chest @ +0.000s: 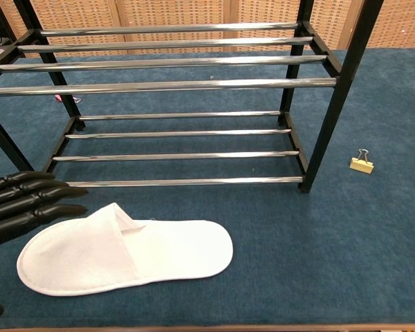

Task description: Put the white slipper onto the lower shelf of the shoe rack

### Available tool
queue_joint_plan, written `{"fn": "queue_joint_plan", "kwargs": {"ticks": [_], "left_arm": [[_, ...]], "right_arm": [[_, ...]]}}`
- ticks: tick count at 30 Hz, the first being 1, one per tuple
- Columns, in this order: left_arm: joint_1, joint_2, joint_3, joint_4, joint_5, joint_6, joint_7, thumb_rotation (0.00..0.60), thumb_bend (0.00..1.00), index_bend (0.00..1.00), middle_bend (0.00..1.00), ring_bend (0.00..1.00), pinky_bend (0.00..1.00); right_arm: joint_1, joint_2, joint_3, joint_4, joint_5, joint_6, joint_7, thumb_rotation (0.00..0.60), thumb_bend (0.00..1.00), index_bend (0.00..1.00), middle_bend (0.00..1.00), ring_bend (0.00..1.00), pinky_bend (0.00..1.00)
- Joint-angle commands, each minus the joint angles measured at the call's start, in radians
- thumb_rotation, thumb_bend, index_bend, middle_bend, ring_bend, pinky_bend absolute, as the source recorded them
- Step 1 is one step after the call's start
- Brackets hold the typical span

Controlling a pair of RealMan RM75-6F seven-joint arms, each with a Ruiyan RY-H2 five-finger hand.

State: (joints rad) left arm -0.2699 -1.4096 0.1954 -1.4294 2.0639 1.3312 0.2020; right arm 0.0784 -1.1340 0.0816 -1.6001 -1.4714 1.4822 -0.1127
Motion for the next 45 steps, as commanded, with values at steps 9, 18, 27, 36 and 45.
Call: {"fn": "queue_joint_plan", "kwargs": {"ticks": [9,18,27,36,45], "left_arm": [[-0.034,-0.083,-0.014,0.020,-0.026,-0.051,0.036,0.600,0.00,0.00,0.00,0.00,0.00],[-0.054,-0.129,-0.027,0.058,-0.060,-0.058,0.043,0.600,0.00,0.00,0.00,0.00,0.00],[-0.073,-0.136,-0.043,0.078,-0.103,-0.067,0.047,0.600,0.00,0.00,0.00,0.00,0.00],[-0.105,-0.161,-0.075,0.119,-0.143,-0.073,0.035,0.600,0.00,0.00,0.00,0.00,0.00],[-0.133,-0.186,-0.089,0.128,-0.164,-0.077,0.033,0.600,0.00,0.00,0.00,0.00,0.00]], "right_arm": [[0.000,0.005,0.002,-0.001,0.006,-0.003,0.010,0.600,0.00,0.00,0.00,0.00,0.00],[-0.001,0.009,0.003,-0.002,0.012,-0.004,0.016,0.600,0.00,0.00,0.00,0.00,0.00],[0.000,0.002,0.002,0.002,0.013,-0.006,0.010,0.600,0.00,0.00,0.00,0.00,0.00],[-0.001,0.001,0.002,0.002,0.016,-0.007,0.009,0.600,0.00,0.00,0.00,0.00,0.00],[0.000,0.000,0.002,0.004,0.021,-0.013,0.009,0.600,0.00,0.00,0.00,0.00,0.00]]}}
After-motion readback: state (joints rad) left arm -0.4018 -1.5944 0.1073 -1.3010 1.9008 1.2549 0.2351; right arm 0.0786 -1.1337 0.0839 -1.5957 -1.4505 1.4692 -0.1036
